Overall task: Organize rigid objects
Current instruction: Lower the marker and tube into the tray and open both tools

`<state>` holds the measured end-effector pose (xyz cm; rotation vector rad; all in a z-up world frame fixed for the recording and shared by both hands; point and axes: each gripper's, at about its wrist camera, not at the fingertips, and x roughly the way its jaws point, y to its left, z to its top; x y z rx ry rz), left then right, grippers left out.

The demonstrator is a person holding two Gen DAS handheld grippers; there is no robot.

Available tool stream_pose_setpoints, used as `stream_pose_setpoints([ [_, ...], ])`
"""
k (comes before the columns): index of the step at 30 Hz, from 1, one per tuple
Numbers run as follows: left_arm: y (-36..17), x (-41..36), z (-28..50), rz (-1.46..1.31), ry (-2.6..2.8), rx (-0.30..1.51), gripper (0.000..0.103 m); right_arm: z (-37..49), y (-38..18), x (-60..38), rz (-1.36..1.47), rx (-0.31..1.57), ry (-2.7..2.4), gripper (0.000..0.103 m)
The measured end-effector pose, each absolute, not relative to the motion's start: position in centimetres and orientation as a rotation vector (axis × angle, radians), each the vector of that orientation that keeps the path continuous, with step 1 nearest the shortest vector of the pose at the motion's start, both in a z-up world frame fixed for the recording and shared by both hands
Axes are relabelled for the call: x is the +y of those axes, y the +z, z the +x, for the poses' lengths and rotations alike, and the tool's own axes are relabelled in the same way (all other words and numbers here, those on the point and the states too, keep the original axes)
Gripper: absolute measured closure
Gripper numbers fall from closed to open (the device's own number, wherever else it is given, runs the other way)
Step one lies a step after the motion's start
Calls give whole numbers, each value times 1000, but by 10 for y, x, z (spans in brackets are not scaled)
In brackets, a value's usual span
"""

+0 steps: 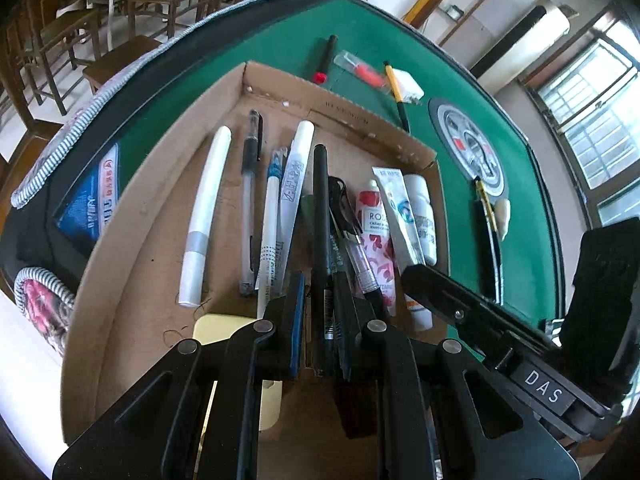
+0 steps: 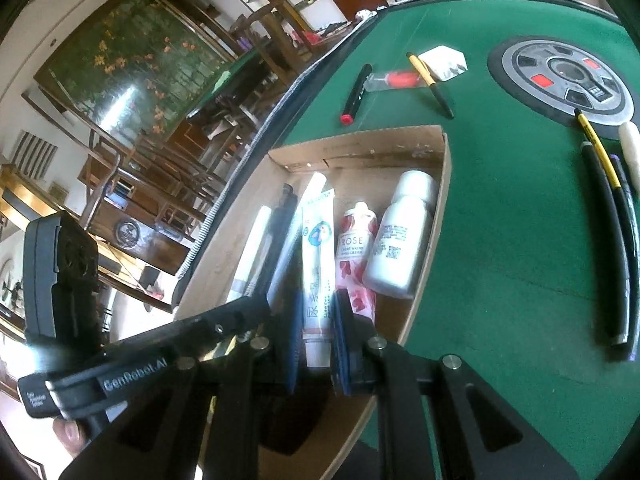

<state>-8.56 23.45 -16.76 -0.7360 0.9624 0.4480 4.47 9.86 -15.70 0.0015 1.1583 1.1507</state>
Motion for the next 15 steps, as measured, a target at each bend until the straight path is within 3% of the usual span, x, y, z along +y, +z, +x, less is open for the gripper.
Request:
stream_pose_setpoints([
  [15, -179, 235, -82, -718, 476, 999, 90, 42, -163, 105, -70, 1154, 1112, 88],
])
